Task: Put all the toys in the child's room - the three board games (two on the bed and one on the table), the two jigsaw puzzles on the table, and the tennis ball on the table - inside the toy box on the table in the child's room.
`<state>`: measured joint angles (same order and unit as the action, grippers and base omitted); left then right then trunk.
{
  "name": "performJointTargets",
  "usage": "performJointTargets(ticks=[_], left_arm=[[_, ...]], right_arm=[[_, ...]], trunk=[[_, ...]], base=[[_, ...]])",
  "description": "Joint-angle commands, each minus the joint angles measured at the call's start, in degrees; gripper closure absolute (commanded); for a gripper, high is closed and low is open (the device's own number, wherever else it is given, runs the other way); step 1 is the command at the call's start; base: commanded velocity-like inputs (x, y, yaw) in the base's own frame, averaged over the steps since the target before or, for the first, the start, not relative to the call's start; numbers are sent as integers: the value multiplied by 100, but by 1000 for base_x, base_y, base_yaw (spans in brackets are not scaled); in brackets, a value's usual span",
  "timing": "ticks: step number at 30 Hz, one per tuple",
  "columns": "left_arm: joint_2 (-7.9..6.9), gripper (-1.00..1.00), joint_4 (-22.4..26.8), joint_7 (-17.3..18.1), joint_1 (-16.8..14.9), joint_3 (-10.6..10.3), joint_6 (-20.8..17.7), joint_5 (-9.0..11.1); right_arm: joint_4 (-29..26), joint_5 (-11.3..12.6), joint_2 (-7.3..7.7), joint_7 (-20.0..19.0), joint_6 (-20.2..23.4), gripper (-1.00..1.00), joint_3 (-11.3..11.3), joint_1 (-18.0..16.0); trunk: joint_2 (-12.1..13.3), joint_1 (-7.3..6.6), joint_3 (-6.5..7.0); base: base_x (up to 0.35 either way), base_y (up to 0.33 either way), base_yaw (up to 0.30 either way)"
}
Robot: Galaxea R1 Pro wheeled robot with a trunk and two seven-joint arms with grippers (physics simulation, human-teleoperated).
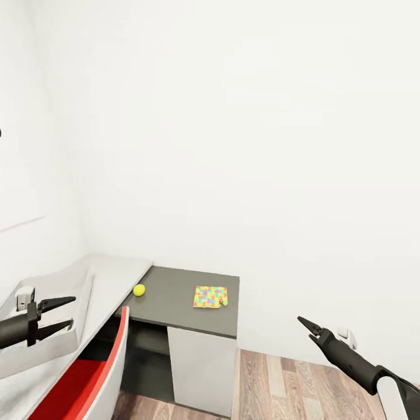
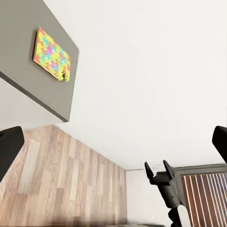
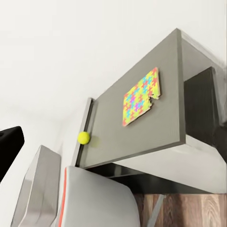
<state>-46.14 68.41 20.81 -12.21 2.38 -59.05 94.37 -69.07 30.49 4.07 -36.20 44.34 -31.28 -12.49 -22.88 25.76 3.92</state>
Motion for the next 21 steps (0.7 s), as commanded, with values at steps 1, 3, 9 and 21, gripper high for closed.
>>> performJointTargets(ticks=[1, 3, 9, 21], left_arm=[[-1, -100, -3, 46, 0, 4, -19, -39], [-1, -100, -3, 46, 0, 3, -19, -38], [-1, -100, -3, 46, 0, 0, -19, -38], [0, -100, -3, 42, 0, -7, -19, -40]], right_arm=[[3, 10, -2, -12, 37, -100, -10, -5], [5, 10, -2, -11, 35, -100, -10, -6], [7, 9, -2, -10, 32, -100, -10, -7], [9, 9, -2, -8, 31, -100, -6, -8]], trunk=[[-4, 2, 0], [-4, 2, 4], [-4, 2, 17], [-4, 2, 43]], base=[[0, 0, -260], [0, 0, -260], [0, 0, -261], [0, 0, -261]])
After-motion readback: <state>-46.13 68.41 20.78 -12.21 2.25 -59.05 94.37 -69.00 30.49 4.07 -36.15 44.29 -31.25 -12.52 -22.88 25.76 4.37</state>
